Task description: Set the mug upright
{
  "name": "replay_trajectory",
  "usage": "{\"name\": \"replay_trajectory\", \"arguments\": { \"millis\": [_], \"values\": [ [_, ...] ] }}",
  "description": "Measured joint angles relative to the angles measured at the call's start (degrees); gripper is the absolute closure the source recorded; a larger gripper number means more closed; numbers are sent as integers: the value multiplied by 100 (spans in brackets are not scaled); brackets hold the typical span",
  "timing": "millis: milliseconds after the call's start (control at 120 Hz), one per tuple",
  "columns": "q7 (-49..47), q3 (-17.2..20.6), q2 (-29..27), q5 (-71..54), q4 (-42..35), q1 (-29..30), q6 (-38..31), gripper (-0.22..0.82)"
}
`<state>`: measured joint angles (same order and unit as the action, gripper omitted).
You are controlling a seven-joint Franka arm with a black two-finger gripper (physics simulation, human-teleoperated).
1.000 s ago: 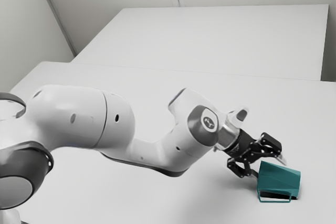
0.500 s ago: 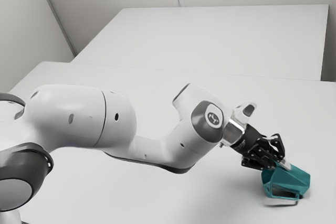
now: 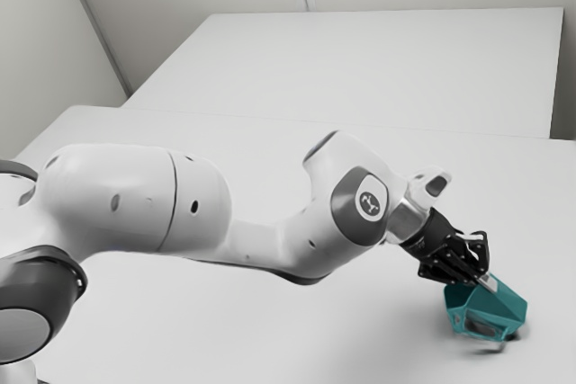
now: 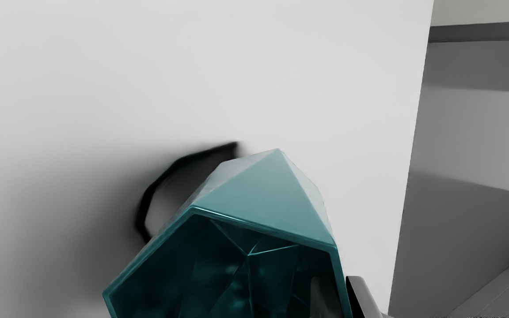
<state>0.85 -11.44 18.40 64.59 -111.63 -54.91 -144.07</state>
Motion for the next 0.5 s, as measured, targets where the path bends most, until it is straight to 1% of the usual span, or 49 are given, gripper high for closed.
{"name": "replay_trajectory", "arguments": {
  "millis": [200,292,417,500],
  "values": [
    [-384,-47,-327,-1051,-18,61,86,78],
    [-572,-101,-505,-1655,-25,246,234,78],
    [-838,-290,-787,-2662,-14,559,634,79],
    [-989,-524,-895,-3245,45,625,962,79]
  ]
}}
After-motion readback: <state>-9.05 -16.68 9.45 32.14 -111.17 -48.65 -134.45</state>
